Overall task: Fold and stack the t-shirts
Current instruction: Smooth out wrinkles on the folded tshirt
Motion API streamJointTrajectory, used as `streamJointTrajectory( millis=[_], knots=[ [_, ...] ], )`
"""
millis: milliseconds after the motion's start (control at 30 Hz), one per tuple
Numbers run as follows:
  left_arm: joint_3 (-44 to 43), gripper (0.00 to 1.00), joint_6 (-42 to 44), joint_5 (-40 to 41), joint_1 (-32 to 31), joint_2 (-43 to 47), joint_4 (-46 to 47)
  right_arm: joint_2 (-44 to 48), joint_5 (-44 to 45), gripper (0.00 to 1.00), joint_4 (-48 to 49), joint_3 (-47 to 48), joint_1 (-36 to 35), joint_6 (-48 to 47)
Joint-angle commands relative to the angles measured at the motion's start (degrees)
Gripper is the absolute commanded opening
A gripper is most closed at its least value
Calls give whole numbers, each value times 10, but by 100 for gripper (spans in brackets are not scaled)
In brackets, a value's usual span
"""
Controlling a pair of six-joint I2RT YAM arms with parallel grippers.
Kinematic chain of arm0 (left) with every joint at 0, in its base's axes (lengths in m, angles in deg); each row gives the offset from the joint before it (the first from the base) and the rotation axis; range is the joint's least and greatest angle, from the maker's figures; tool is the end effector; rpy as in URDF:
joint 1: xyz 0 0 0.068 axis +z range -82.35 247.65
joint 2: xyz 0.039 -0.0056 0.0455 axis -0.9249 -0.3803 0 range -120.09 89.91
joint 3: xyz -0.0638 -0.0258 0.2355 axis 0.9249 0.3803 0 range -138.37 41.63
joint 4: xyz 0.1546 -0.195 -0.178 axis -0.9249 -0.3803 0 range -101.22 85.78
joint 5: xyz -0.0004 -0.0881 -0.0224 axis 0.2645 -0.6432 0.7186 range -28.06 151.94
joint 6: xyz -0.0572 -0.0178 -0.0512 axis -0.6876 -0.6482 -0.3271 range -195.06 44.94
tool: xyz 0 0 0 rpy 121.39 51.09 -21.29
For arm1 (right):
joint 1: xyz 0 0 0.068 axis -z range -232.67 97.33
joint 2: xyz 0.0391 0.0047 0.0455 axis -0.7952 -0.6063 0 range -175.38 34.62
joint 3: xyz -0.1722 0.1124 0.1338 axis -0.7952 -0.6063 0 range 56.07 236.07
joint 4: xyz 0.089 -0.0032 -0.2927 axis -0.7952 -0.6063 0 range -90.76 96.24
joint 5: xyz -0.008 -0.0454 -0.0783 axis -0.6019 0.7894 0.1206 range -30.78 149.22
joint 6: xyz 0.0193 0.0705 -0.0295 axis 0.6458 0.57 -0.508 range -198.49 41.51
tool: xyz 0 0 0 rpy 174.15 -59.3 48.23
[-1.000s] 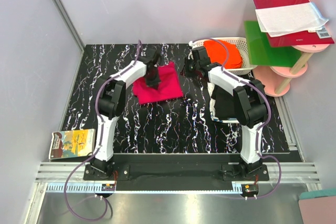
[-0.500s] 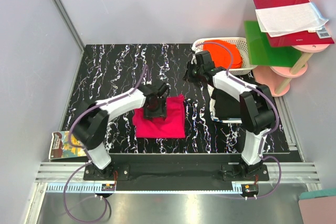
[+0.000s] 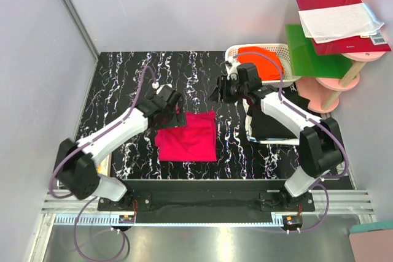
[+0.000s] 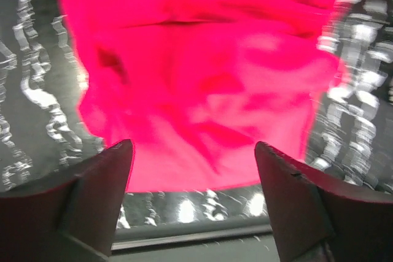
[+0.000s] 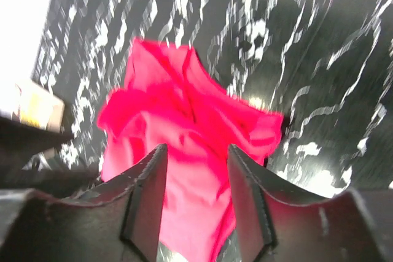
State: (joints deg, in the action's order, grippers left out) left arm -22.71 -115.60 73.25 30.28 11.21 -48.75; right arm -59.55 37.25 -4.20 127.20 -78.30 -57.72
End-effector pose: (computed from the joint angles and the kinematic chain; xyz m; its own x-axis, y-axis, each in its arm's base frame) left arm 0.2816 -0.1982 0.2100 -0.8517 -0.1515 -0.5017 -0.0511 0.9768 -0.2082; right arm 0.3887 0.2146 0.2139 -0.7071 0.0255 -0.7067 -0.4617 0.7403 0.4887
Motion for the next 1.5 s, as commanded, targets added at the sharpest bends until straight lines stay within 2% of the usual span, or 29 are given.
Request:
streamJointTrajectory(
  millis=[0, 67, 100, 200, 267, 333, 367, 467, 500, 633, 833, 900, 933, 1033, 1133, 1167, 1200, 1233, 1267, 1300, 1333, 1367, 1433, 1467],
  knots=[
    [-3, 87, -3, 70, 23, -60, -21, 19, -38, 53, -25, -42, -22, -16],
    [-7, 87, -6, 90, 31, -80, -25, 19, -36, 58, -34, -46, -42, -32],
    [-6, 86, -10, 96, 34, -84, -25, 19, -29, 63, -40, -50, -49, -36],
    [-2, 79, -8, 99, 49, -100, -6, 10, -17, 65, -40, -59, -67, -43],
    [-1, 63, -5, 93, 59, -109, 15, -4, -21, 63, -39, -60, -70, -36],
    [-1, 43, -7, 96, 63, -113, 28, -12, -22, 60, -35, -60, -72, -32],
    [-3, 23, -7, 89, 70, -116, 31, -15, -25, 59, -34, -59, -73, -31],
    [-12, 3, 2, 80, 81, -131, 43, -36, -31, 56, -34, -44, -75, -27],
    [-16, 0, 2, 79, 83, -138, 43, -39, -34, 56, -38, -41, -75, -27],
    [-29, 0, 6, 78, 92, -157, 51, -44, -31, 54, -51, -30, -78, -28],
    [-54, 0, 14, 75, 120, -170, 95, 1, -10, 48, -45, -37, -93, -32],
    [-68, 9, 22, 62, 128, -185, 112, 21, 19, 49, -46, -41, -100, -30],
    [-75, 16, 26, 52, 131, -185, 120, 28, 32, 50, -45, -42, -102, -30],
    [-70, 87, 36, 23, 130, -166, 147, 67, 88, 55, -37, -60, -117, -24],
    [-41, 99, 40, 15, 128, -111, 157, 122, 106, 59, -4, -99, -124, -14],
    [-31, 99, 41, 13, 128, -93, 159, 153, 102, 59, 24, -125, -124, -8],
    [-17, 99, 40, 11, 128, -53, 166, 166, 91, 58, 38, -137, -123, 5],
    [13, 99, 38, 5, 128, -32, 171, 180, 83, 52, 53, -159, -124, 15],
    [30, 93, 27, -1, 128, -13, 179, 181, 72, 43, 79, -168, -124, 23],
    [47, 76, 18, -3, 128, 25, 186, 180, 45, 23, 92, -176, -123, 43],
    [86, 44, 11, -11, 128, 45, 196, 162, 32, 0, 99, -183, -123, 55],
    [103, 0, -12, -8, 129, 64, 199, 152, 12, 0, 131, -190, -124, 62],
    [151, 0, -31, -11, 129, 121, 211, 110, -76, 0, 185, -215, -123, 105],
    [169, 0, -44, -18, 128, 142, 240, 95, -105, 0, 268, -228, -124, 128]
  ],
)
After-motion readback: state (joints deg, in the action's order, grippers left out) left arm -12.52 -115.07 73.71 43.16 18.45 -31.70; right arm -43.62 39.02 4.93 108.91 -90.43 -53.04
